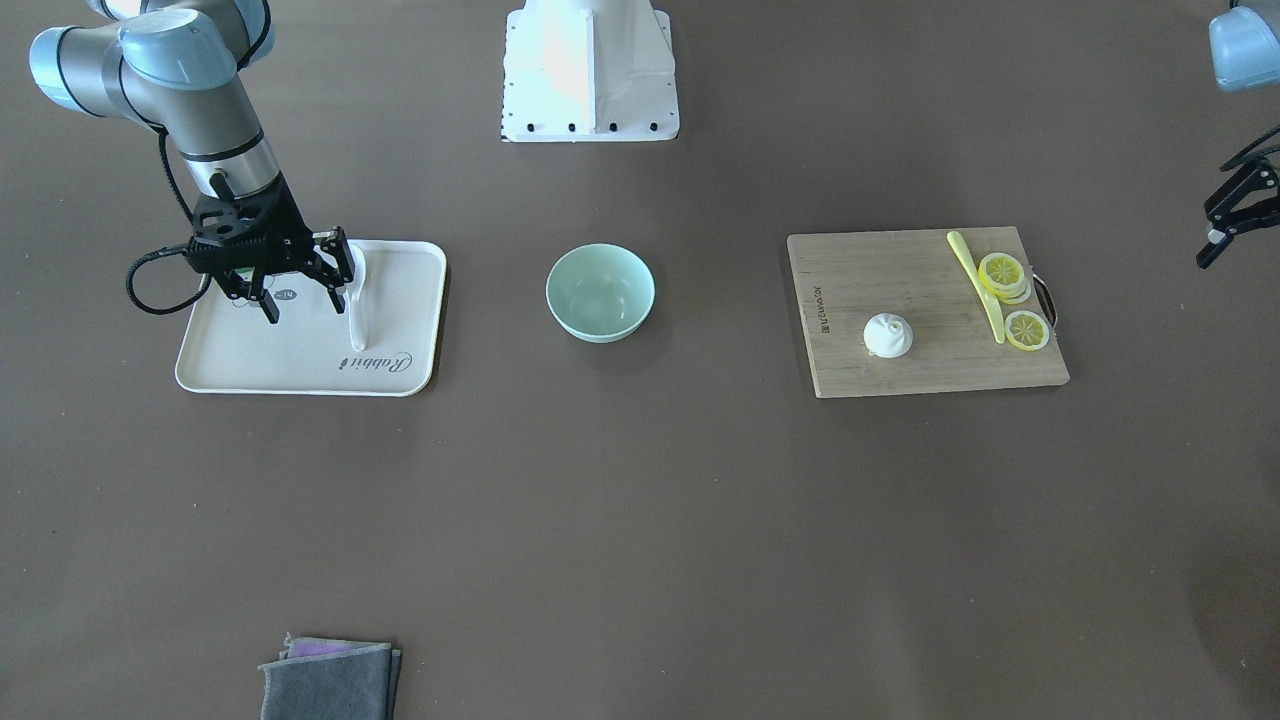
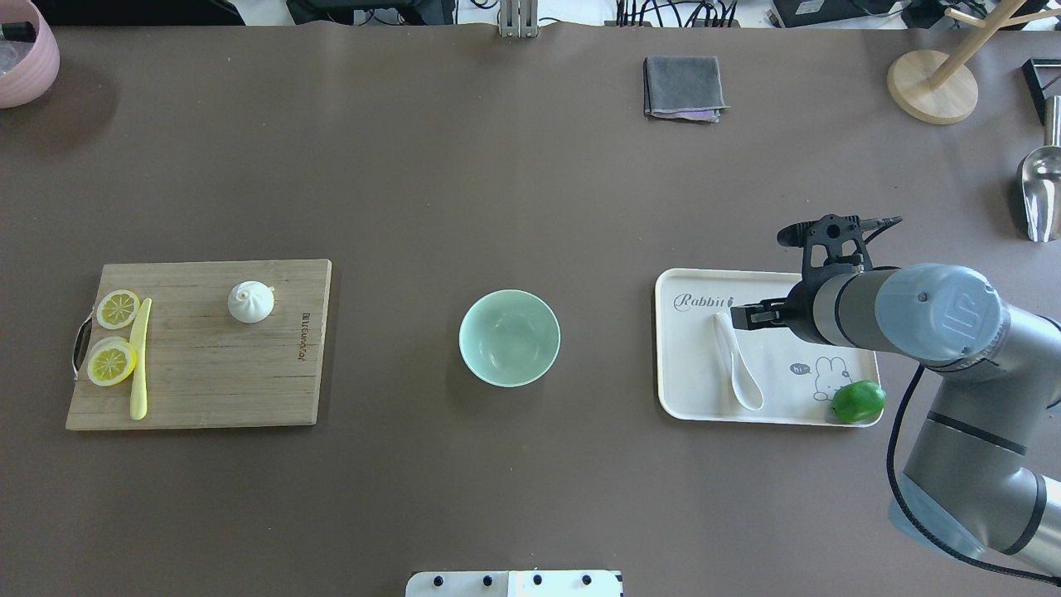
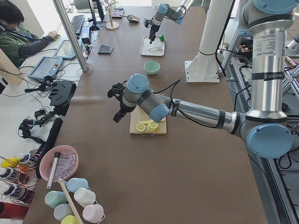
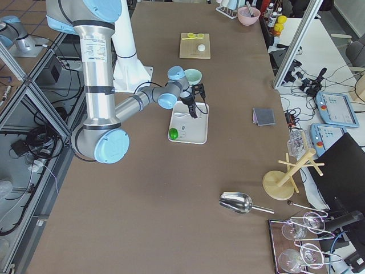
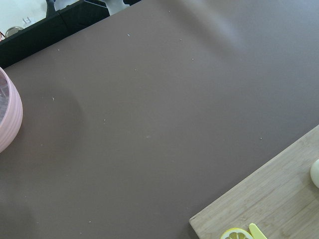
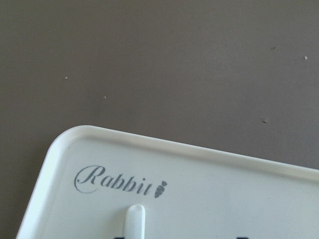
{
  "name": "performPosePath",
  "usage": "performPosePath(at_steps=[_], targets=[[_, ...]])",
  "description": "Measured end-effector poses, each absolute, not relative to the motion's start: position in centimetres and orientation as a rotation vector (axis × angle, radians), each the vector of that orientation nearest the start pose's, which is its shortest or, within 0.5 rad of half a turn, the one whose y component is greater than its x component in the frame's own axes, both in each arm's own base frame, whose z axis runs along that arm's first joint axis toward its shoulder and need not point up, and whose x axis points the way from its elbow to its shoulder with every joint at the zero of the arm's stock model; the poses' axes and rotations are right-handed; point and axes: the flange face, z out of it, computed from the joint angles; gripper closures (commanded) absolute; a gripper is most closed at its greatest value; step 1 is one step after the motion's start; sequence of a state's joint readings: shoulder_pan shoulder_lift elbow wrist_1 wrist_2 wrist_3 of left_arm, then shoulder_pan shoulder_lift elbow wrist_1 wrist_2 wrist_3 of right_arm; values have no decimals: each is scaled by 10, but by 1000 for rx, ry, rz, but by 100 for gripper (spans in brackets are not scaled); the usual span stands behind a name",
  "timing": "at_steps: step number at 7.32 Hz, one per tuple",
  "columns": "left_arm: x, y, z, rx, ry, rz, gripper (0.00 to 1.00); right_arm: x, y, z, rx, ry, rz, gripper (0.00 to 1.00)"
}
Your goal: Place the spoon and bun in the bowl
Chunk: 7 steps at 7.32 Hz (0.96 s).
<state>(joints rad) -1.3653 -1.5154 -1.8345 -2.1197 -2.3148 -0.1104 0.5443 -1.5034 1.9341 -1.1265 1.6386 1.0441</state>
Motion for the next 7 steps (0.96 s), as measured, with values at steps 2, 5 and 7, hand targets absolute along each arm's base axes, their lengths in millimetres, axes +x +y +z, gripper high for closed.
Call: performPosePath(at_steps=[2,5,7], targets=[[34,-488,489,605,813,369,1,-402,-364,414,388,-773,-48,36],[34,-488,489,606,814,369,1,-422,-349,426,394,-742,-79,65],[34,-488,490,604,814,369,1,-426,-346,427,394,-739,-87,70]])
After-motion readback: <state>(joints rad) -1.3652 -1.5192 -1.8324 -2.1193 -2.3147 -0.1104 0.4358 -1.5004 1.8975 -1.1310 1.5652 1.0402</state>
